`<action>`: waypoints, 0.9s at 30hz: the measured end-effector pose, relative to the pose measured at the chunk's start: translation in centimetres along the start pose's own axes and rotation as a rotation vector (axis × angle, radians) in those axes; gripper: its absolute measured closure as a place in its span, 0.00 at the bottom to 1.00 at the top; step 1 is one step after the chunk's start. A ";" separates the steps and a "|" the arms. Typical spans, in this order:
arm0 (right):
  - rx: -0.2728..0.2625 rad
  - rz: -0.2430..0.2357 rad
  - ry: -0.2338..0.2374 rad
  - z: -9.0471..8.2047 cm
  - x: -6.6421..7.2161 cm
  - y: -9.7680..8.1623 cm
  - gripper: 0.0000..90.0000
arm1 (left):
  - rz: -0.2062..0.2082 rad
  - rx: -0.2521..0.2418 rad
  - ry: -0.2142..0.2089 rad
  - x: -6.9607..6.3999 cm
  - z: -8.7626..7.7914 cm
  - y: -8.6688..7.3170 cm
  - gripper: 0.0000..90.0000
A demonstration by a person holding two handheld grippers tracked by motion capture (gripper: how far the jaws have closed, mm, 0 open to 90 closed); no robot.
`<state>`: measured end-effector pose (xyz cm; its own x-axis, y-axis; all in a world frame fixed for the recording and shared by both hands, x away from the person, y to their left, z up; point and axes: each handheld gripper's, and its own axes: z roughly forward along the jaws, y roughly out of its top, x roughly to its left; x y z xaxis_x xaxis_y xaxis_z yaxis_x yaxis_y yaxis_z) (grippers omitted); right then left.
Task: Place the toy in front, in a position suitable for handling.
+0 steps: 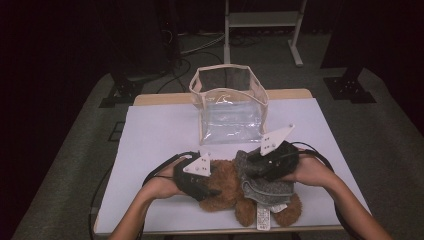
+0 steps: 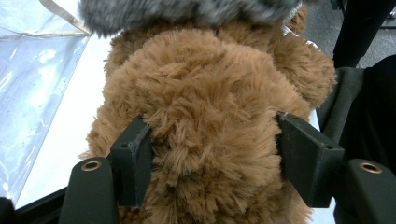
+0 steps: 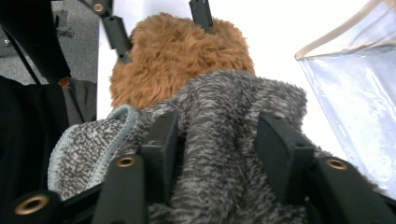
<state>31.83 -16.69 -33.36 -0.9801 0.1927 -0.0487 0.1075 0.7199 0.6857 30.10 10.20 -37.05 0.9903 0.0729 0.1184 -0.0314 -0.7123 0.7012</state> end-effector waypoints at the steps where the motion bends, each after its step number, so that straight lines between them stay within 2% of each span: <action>1: 0.010 -0.003 -0.009 0.3 0.1 0.1 0.62 | 0.000 0.002 0.000 0.1 0.0 0.0 0.36; 3: 0.019 -0.019 -0.010 0.4 0.1 0.1 0.75 | -0.012 -0.011 -0.002 0.1 -0.1 -0.2 0.36; 5: 0.027 -0.025 -0.005 0.3 0.2 -0.2 0.81 | -0.012 -0.014 0.000 0.1 -0.1 -0.2 0.35; 10: -0.027 -0.003 0.002 -0.9 0.2 -1.9 0.84 | -0.015 -0.028 0.014 0.1 -0.8 -0.5 0.35; 14: -0.070 0.020 -0.015 -1.8 0.3 -3.5 0.86 | -0.041 -0.043 0.027 0.8 -1.7 -0.6 0.36; 19: -0.106 0.045 -0.017 -2.4 0.4 -4.7 0.86 | -0.039 -0.023 0.002 0.8 -0.7 -0.6 0.41; 23: -0.090 0.025 -0.026 -2.6 0.4 -3.8 0.87 | -0.022 -0.022 -0.009 0.5 0.2 -0.4 0.43; 27: -0.048 -0.032 -0.028 -1.6 0.3 -1.3 0.87 | -0.006 -0.006 -0.013 0.3 0.3 -0.1 0.43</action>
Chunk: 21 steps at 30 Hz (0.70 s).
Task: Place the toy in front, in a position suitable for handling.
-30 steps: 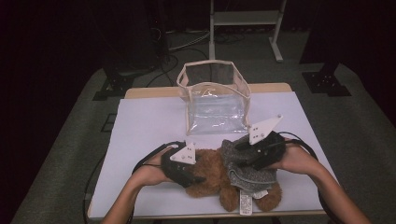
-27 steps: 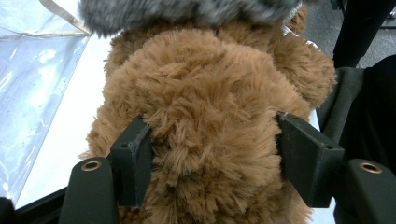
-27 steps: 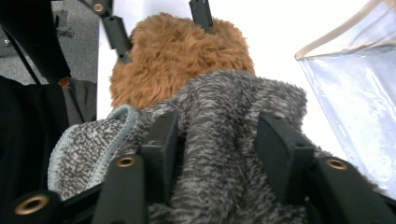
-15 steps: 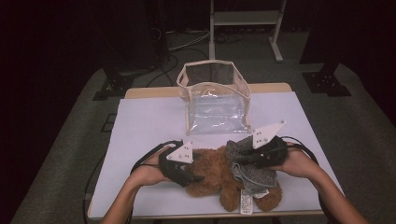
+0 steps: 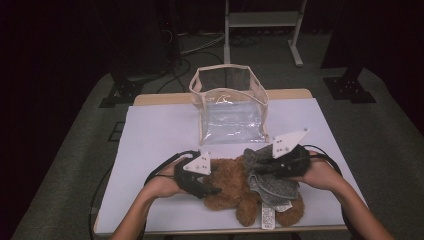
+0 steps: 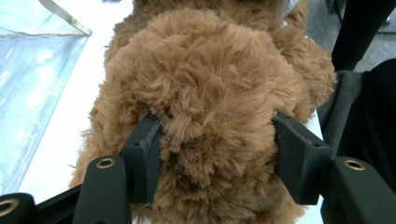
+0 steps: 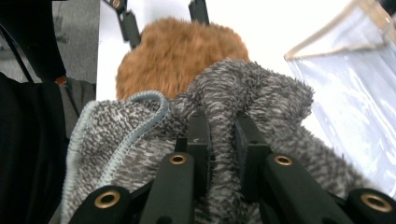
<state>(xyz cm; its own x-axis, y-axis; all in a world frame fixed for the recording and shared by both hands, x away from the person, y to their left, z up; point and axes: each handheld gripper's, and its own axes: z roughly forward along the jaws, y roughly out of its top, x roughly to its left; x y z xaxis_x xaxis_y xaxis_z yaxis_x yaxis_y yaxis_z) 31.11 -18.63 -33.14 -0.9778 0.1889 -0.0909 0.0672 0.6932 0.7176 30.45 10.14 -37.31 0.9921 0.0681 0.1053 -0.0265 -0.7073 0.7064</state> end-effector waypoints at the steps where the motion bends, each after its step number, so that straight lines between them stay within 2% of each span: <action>1: -0.001 -0.013 0.005 0.5 -0.1 0.4 0.87 | 0.002 0.004 -0.001 0.0 0.0 0.0 0.43; 4: 0.012 -0.018 0.023 1.5 -0.4 0.9 0.87 | 0.008 0.011 0.001 -0.3 -0.1 -0.4 0.44; 6: -0.003 0.001 0.031 1.3 -0.6 0.6 0.87 | 0.004 0.003 0.000 -0.4 -0.2 -0.6 0.44; 11: -0.028 0.042 -0.012 -1.3 -1.0 -1.3 0.87 | -0.009 -0.005 -0.007 -0.5 -0.3 -0.9 0.44; 14: -0.059 0.103 -0.028 -2.8 -1.3 -3.2 0.87 | -0.013 -0.011 -0.002 -0.4 -0.5 -0.7 0.43; 17: -0.078 0.115 -0.018 -2.6 -0.9 -4.0 0.87 | -0.026 -0.024 0.008 0.0 -1.2 -0.4 0.41; 21: -0.095 0.099 0.013 -1.8 0.4 -4.1 0.87 | -0.037 -0.061 -0.016 0.3 -1.9 0.1 0.41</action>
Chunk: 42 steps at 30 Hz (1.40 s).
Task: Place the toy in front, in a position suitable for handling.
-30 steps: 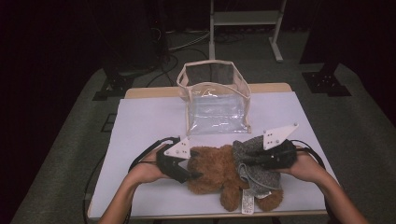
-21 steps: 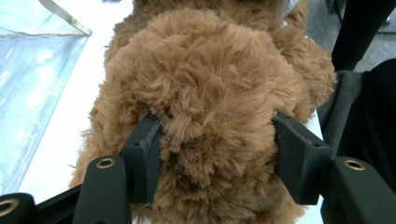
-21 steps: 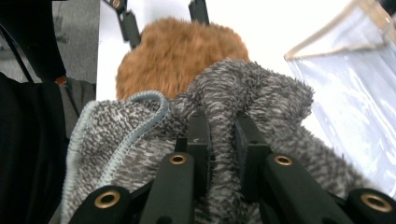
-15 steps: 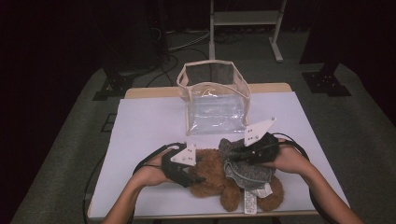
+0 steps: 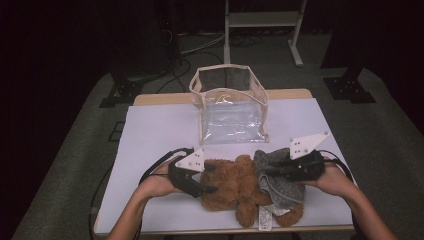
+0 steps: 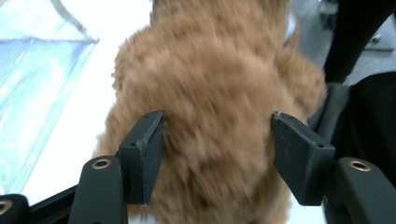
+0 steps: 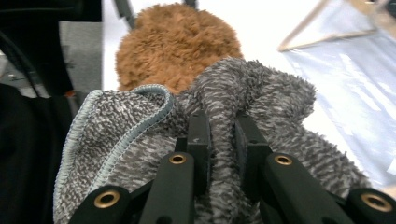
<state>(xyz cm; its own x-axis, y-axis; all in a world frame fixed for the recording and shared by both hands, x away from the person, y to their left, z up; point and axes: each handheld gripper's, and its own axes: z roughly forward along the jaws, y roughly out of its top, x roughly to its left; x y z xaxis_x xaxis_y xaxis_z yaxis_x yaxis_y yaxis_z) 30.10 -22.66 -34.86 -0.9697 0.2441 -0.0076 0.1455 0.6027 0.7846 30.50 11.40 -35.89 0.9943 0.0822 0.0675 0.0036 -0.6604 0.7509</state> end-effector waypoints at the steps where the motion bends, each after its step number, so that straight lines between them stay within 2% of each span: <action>1: -0.002 -0.005 0.006 0.2 0.2 0.0 0.87 | 0.003 0.009 -0.005 0.0 0.0 0.2 0.41; 2: -0.002 -0.005 0.006 0.2 0.2 0.0 0.87 | 0.003 0.009 -0.005 0.0 0.0 0.2 0.41; 3: -0.003 -0.016 0.014 0.5 0.9 -0.1 0.87 | 0.003 0.028 -0.017 0.0 0.5 0.4 0.42; 6: 0.002 -0.021 0.008 0.4 1.1 0.0 0.87 | 0.001 0.038 -0.032 -0.2 1.2 0.2 0.43; 10: 0.017 -0.055 -0.003 0.4 0.9 1.5 0.87 | 0.012 0.058 -0.040 -0.7 1.6 -0.1 0.43; 14: 0.051 -0.103 0.020 2.4 0.6 3.8 0.87 | 0.036 0.073 -0.033 -1.0 1.6 0.0 0.43; 16: 0.050 -0.107 0.030 3.7 0.5 4.5 0.87 | 0.037 0.073 -0.033 -1.2 1.6 -0.1 0.42; 20: 0.046 -0.106 0.045 4.9 0.5 4.7 0.87 | 0.049 0.078 -0.040 -1.5 1.6 -0.5 0.42; 24: 0.021 -0.076 0.040 3.5 0.2 3.5 0.87 | 0.052 0.067 -0.038 -1.6 1.7 -0.4 0.42; 33: -0.020 0.017 -0.017 -1.5 -0.5 -0.2 0.87 | 0.056 0.066 -0.038 -1.5 1.8 0.0 0.42; 42: -0.081 0.048 -0.023 -2.9 -0.4 -1.6 0.87 | 0.052 0.072 -0.039 -1.5 1.7 -0.2 0.42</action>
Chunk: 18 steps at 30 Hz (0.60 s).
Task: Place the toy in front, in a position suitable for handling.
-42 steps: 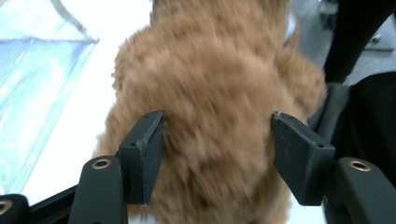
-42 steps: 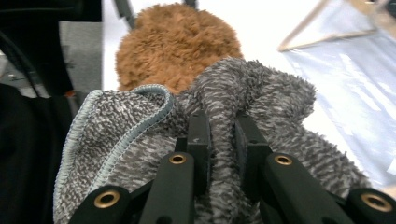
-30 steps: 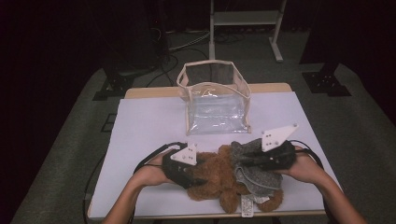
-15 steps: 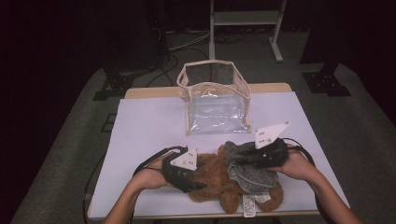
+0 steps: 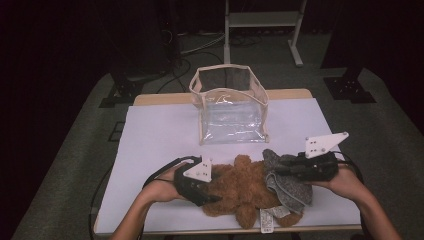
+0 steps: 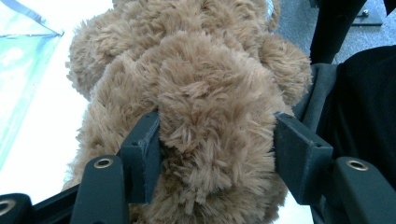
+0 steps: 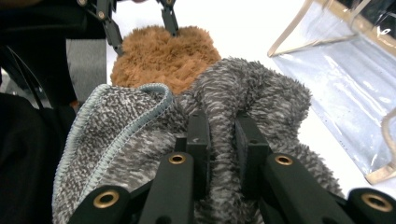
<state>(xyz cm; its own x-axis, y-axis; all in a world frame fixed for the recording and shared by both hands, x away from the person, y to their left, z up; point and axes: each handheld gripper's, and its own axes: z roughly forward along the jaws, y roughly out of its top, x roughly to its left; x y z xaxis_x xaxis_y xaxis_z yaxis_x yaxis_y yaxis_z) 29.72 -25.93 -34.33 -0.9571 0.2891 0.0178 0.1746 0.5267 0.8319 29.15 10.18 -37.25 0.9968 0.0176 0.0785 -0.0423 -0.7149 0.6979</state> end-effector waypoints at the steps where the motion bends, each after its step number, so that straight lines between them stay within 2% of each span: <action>1: -0.012 0.007 -0.005 -0.4 0.0 -0.1 0.87 | 0.000 0.000 0.000 0.0 0.0 0.0 0.42; 4: -0.031 0.019 -0.011 -1.1 -0.1 -0.5 0.87 | -0.006 0.003 0.002 0.0 -0.1 -0.3 0.42; 5: -0.039 0.030 -0.025 -2.0 -0.1 -1.1 0.87 | -0.008 0.006 0.001 0.1 -0.2 -0.4 0.42; 8: -0.041 0.053 -0.028 -2.5 0.0 -2.1 0.87 | -0.010 0.008 0.004 0.1 -0.3 -0.4 0.42; 13: -0.072 0.057 -0.007 -1.5 0.3 -2.5 0.87 | -0.012 0.012 0.029 0.5 -1.1 0.1 0.41; 18: -0.090 0.014 0.015 0.3 0.6 -1.1 0.87 | -0.018 -0.005 0.039 1.3 -1.6 0.6 0.41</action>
<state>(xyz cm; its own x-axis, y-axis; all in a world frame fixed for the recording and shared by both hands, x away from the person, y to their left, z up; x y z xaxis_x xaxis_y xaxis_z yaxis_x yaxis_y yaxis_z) 29.02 -26.08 -35.38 -0.9582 0.2835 0.0370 0.1666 0.4484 0.8782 30.27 10.93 -35.61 0.9940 0.0574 0.0936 -0.0251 -0.7110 0.7027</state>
